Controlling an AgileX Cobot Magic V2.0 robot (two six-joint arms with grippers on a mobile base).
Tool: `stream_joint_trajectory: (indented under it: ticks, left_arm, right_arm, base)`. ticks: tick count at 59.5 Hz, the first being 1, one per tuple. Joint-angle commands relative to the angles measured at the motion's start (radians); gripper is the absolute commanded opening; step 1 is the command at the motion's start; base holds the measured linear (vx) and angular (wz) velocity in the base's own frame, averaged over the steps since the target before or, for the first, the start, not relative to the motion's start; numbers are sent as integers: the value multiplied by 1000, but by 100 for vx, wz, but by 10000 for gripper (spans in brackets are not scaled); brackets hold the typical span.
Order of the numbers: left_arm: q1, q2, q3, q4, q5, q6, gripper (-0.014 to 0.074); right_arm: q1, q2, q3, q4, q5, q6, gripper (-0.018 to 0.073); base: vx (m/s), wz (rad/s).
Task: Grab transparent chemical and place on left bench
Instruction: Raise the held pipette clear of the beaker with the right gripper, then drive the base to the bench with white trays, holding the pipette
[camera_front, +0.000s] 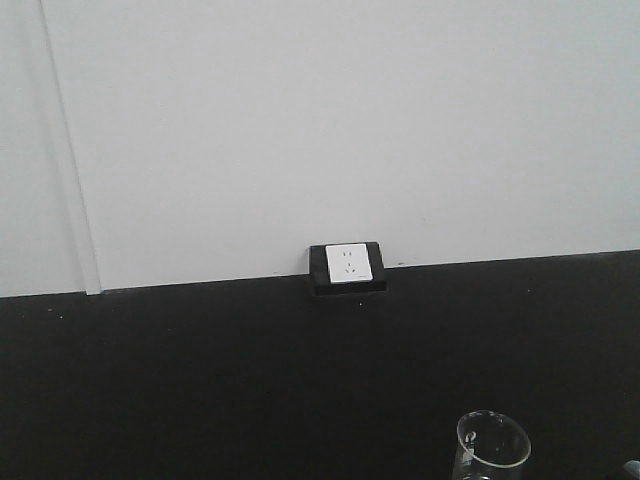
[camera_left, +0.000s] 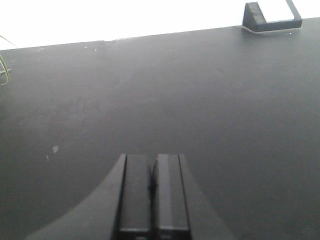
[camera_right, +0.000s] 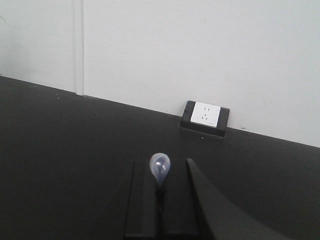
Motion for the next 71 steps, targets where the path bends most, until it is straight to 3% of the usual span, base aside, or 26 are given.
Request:
stream_joint_trajectory:
  ticks: [1, 37, 71]
  left_arm:
    - [-2, -19, 16, -1, -78, -8, -3]
    - [-2, -19, 16, -1, -78, -8, -3]
    - [-2, -19, 16, -1, -78, -8, -3]
  right_arm:
    - [-3, 4, -29, 25, 2, 3, -3]
    - [-3, 4, -29, 25, -3, 1, -3]
    - [-3, 4, -29, 25, 1, 1, -3]
  base:
    - [-2, -3]
    - [-13, -4]
    - [-33, 11]
